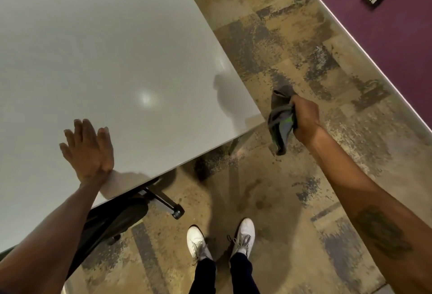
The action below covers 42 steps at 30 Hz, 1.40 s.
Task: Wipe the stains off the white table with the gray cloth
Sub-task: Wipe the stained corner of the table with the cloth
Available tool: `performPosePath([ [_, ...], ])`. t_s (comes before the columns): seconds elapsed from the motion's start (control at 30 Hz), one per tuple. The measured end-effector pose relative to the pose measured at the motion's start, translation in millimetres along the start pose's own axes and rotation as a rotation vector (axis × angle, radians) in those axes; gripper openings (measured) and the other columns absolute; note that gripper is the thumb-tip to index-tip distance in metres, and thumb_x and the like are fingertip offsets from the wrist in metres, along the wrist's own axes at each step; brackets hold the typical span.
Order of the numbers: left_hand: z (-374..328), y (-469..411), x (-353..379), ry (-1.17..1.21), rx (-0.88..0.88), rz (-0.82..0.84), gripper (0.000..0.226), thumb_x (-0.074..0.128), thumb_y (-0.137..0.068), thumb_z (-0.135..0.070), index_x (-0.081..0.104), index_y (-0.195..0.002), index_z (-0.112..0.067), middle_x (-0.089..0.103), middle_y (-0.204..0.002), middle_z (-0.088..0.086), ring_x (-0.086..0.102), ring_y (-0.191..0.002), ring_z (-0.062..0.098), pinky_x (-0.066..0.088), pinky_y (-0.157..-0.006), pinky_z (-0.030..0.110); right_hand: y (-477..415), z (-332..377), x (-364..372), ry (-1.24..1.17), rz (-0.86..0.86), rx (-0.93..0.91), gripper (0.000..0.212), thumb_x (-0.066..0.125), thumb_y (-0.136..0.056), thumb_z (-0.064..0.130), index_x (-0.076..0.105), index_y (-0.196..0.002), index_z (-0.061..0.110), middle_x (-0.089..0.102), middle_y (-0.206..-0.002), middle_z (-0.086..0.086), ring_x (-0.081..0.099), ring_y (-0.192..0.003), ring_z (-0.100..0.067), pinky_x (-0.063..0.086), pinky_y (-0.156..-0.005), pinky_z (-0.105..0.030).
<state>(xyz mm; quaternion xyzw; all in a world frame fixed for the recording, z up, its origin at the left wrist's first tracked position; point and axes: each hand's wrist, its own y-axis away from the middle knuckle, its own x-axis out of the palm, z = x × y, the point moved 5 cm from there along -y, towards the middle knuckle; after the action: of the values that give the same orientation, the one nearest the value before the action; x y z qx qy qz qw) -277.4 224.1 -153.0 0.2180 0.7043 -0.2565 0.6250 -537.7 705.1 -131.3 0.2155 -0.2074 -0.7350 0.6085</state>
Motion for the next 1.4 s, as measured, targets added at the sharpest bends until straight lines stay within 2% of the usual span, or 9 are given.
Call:
performPosePath([
  [0.13, -4.5, 1.5, -3.0, 0.020, 0.001, 0.001, 0.045, 0.034, -0.107, -0.042, 0.045, -0.133, -0.006, 0.045, -0.151, 0.013, 0.040, -0.134, 0.043, 0.034, -0.105, 0.065, -4.6, -10.7, 36.1, -0.022, 0.048, 0.200, 0.033, 0.047, -0.084, -0.001, 0.064, -0.111, -0.008, 0.068, -0.101, -0.021, 0.069, -0.087, -0.035, 0.056, -0.075, -0.039],
  [0.27, -4.9, -0.7, -3.9, 0.023, 0.015, 0.007, 0.047, 0.034, -0.107, -0.042, 0.045, -0.133, -0.005, 0.046, -0.149, 0.014, 0.041, -0.132, 0.042, 0.035, -0.104, 0.062, -13.4, -6.8, 70.8, 0.169, -0.040, 0.183, 0.006, 0.054, -0.082, 0.011, 0.058, -0.082, 0.006, 0.056, -0.081, -0.011, 0.056, -0.067, -0.024, 0.043, -0.056, -0.030],
  [0.43, -3.7, -0.7, -3.2, 0.026, 0.006, 0.049, 0.049, 0.032, -0.108, -0.042, 0.044, -0.138, -0.006, 0.045, -0.149, 0.014, 0.040, -0.136, 0.044, 0.036, -0.106, 0.065, -32.2, -10.4, 92.5, 0.138, -0.161, 0.188, 0.012, 0.057, -0.081, 0.017, 0.053, -0.071, 0.012, 0.057, -0.077, -0.006, 0.057, -0.067, -0.022, 0.044, -0.056, -0.029],
  [0.67, -0.9, -3.1, 0.2, 0.063, -0.008, 0.070, 0.056, 0.028, -0.109, -0.047, 0.040, -0.149, -0.009, 0.040, -0.159, 0.013, 0.032, -0.147, 0.042, 0.030, -0.113, 0.065, -55.1, 8.7, 137.5, 0.138, -0.211, 0.036, 0.018, 0.055, -0.079, 0.016, 0.052, -0.062, 0.015, 0.054, -0.067, -0.001, 0.055, -0.065, -0.022, 0.038, -0.053, -0.032],
  [0.8, -1.3, -3.2, 2.3, 0.091, -0.026, 0.085, 0.063, 0.021, -0.107, -0.052, 0.039, -0.153, -0.012, 0.038, -0.162, 0.011, 0.028, -0.151, 0.039, 0.026, -0.117, 0.064, -71.3, 30.9, 174.3, 0.254, -0.123, -0.043, 0.011, 0.055, -0.085, 0.017, 0.059, -0.085, 0.006, 0.057, -0.075, -0.002, 0.055, -0.071, -0.022, 0.037, -0.049, -0.027],
  [0.97, 3.9, -2.0, 2.8, 0.114, -0.053, 0.098, 0.069, 0.017, -0.106, -0.057, 0.035, -0.157, -0.015, 0.031, -0.167, 0.008, 0.021, -0.156, 0.036, 0.018, -0.123, 0.060, -76.6, 50.8, 213.3, 0.321, -0.072, -0.198, 0.019, 0.048, -0.089, 0.015, 0.064, -0.084, 0.006, 0.062, -0.089, -0.009, 0.056, -0.081, -0.025, 0.041, -0.063, -0.032],
  [1.13, 1.6, -2.8, 3.0, 0.121, -0.074, 0.094, 0.069, 0.018, -0.106, -0.058, 0.036, -0.158, -0.016, 0.031, -0.167, 0.007, 0.021, -0.157, 0.034, 0.016, -0.125, 0.059, -59.6, 65.8, 245.6, 0.281, 0.014, -0.511, 0.025, 0.043, -0.086, 0.012, 0.067, -0.086, 0.019, 0.055, -0.068, 0.001, 0.043, -0.058, -0.012, 0.033, -0.057, -0.029],
  [1.23, 2.1, -4.2, 3.8, 0.126, -0.092, 0.096, 0.068, 0.020, -0.106, -0.058, 0.036, -0.159, -0.017, 0.029, -0.168, 0.005, 0.019, -0.158, 0.032, 0.014, -0.127, 0.057, -56.6, 72.2, 265.1, 0.379, 0.055, -0.631, 0.040, 0.044, -0.089, 0.005, 0.069, -0.120, 0.010, 0.072, -0.102, -0.011, 0.057, -0.081, -0.017, 0.043, -0.072, -0.025],
  [1.4, 3.7, -3.6, 7.1, 0.142, -0.095, 0.101, 0.068, 0.019, -0.106, -0.059, 0.032, -0.161, -0.020, 0.024, -0.170, 0.002, 0.014, -0.160, 0.028, 0.010, -0.129, 0.055, -66.3, 77.4, 292.0, 0.545, 0.121, -0.685, 0.043, 0.044, -0.088, 0.005, 0.066, -0.125, 0.007, 0.068, -0.123, -0.016, 0.061, -0.110, -0.028, 0.045, -0.090, -0.028],
])
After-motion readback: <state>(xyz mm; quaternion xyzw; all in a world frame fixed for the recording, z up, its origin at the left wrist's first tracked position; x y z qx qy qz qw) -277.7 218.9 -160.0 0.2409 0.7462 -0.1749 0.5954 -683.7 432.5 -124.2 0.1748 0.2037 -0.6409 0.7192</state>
